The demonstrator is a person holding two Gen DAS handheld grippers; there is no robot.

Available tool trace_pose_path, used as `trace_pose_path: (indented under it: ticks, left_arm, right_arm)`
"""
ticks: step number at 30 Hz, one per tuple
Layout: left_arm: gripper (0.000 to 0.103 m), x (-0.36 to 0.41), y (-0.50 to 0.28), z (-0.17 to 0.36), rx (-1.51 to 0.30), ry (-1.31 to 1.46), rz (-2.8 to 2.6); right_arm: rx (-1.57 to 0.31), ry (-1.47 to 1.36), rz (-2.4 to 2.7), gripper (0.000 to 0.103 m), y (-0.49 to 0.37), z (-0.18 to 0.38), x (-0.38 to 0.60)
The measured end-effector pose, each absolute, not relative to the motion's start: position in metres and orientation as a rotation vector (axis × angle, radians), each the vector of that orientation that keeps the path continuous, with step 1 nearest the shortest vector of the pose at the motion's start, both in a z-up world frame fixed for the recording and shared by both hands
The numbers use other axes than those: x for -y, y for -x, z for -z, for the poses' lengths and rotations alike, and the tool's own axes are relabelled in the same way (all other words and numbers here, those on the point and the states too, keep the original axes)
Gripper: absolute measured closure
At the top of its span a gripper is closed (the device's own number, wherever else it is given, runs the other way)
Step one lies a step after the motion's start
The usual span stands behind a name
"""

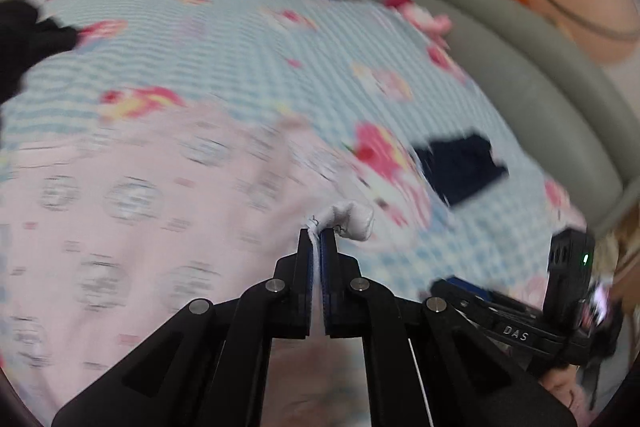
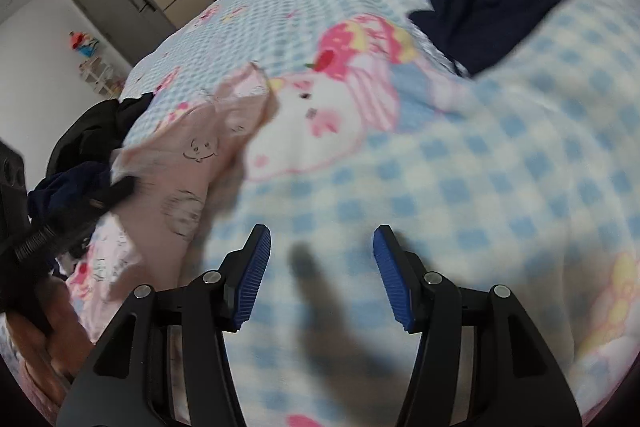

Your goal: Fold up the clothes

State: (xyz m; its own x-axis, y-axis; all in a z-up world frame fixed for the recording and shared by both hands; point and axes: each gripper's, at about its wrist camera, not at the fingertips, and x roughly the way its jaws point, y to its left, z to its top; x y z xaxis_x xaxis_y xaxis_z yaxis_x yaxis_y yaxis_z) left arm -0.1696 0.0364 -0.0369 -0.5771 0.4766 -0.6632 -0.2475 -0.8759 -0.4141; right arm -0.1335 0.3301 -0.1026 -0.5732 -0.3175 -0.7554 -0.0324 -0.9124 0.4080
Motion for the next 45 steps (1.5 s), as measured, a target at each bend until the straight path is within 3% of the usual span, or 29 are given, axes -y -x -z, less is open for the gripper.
trace_pose_path:
  ticks: [3,10,17,25,28,29,32,38,42,45]
  left_arm:
    - [0.099,0.045,0.187,0.034,0.542,1.167,-2.531]
    - [0.1,0.149,0.214,0.064,0.593,1.268,-2.669]
    - [0.099,0.17,0.237,0.119,0.655,1.339,-2.547]
    - [0.099,0.165,0.244,0.122,0.666,1.279,-2.52]
    - [0.099,0.157,0.247,0.109,0.581,1.272,-2.558]
    - [0.1,0.156,0.249,0.103,0.562,1.265,-2.568]
    - [0.1,0.159,0.256,0.1,0.55,1.265,-2.562]
    - [0.098,0.167,0.267,0.114,0.559,1.307,-2.53]
    - [0.095,0.173,0.275,0.124,0.565,1.336,-2.508]
    - [0.094,0.174,0.275,0.12,0.576,1.313,-2.514]
  right_arm:
    - [0.505,-1.314,2.522,0.047,0.152,0.085,-0.305]
    - [0.349,-1.311,2.415,0.047,0.229,0.077,-0.234]
    - [0.17,-1.284,2.416,0.047,0.307,0.074,-0.18]
    - [-0.085,-1.347,2.27,0.044,0.377,0.113,-0.108]
    - [-0.087,-1.37,2.248,0.086,0.382,0.128,-0.108]
    - [-0.059,-1.348,2.257,0.095,0.378,0.125,-0.112]
    - [0.027,-1.267,2.32,0.1,0.365,0.11,-0.13]
    - [0.05,-1.31,2.431,0.101,0.376,0.111,-0.152]
    - [0.136,-1.255,2.377,0.096,0.372,0.105,-0.156]
    - [0.029,-1.228,2.325,0.071,0.371,0.099,-0.132]
